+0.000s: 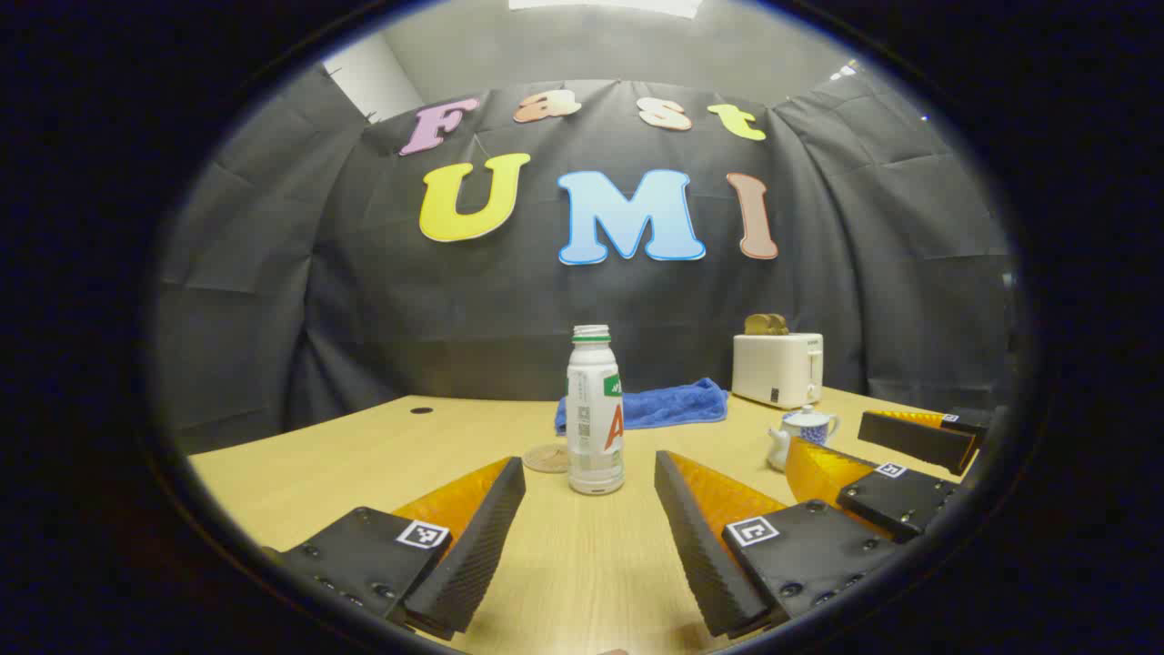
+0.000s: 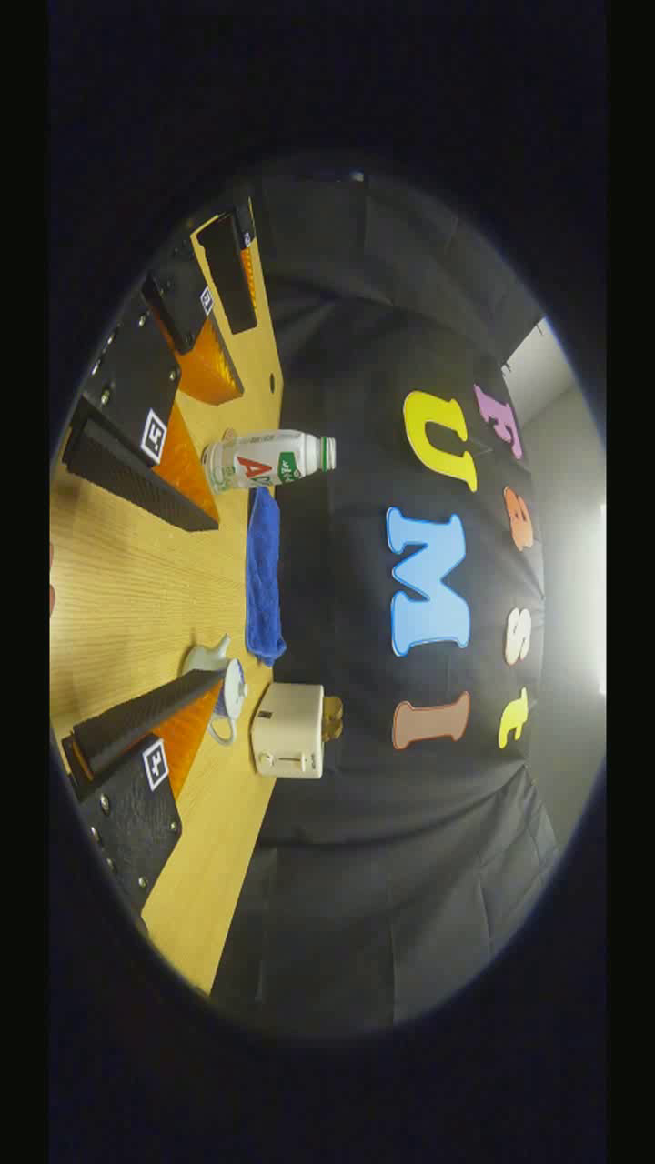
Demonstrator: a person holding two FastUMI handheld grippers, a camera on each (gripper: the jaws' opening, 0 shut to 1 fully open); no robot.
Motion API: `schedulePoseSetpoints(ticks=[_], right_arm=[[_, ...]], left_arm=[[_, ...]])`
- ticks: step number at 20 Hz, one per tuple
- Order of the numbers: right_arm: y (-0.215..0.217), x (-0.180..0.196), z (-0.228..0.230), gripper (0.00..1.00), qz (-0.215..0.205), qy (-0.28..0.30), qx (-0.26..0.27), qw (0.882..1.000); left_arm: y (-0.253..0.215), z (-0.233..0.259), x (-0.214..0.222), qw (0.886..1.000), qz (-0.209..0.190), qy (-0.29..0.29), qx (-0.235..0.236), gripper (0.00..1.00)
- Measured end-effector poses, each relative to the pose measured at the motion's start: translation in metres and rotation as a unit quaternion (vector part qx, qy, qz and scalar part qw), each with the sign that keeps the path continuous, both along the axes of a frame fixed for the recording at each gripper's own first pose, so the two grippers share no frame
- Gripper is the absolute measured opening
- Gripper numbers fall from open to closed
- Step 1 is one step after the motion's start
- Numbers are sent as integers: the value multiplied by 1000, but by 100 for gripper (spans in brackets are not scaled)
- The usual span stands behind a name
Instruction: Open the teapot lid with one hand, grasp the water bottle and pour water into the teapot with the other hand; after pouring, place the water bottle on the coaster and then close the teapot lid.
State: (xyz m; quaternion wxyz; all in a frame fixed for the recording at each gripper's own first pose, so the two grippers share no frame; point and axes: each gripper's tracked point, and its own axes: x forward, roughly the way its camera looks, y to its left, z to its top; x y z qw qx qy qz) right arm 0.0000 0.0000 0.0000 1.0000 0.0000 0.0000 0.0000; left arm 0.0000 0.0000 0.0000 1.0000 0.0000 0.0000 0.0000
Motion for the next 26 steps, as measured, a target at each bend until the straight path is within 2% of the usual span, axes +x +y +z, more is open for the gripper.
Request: schedulePoseSetpoints(ticks=[9,11,13,14,19,20,22,24,26], right_arm=[[5,0,-1,95,20,0,-1,1000],[4,1,-1,94,21,-1,-1,1000],[8,2,-2,94,33,2,-1,999],[9,3,-2,94,37,3,1,999],[7,4,0,94,44,-1,3,999],[5,6,1,94,45,-1,5,999],[-3,8,4,93,48,-2,17,999],[-18,15,13,93,37,-6,19,999],[-35,26,20,93,21,-7,9,1000]], left_arm=[[-6,0,-1,1000,-17,2,-1,100],[-4,0,0,1000,-13,2,0,100],[-2,1,-1,1000,-7,-1,0,95],[-2,0,0,1000,-8,0,0,97],[-16,1,3,999,-41,0,0,100],[-22,1,6,998,-56,2,0,95],[-21,3,9,998,-57,0,-1,91],[-21,4,14,998,-58,-2,-2,100],[-27,2,22,998,-69,7,-4,100]])
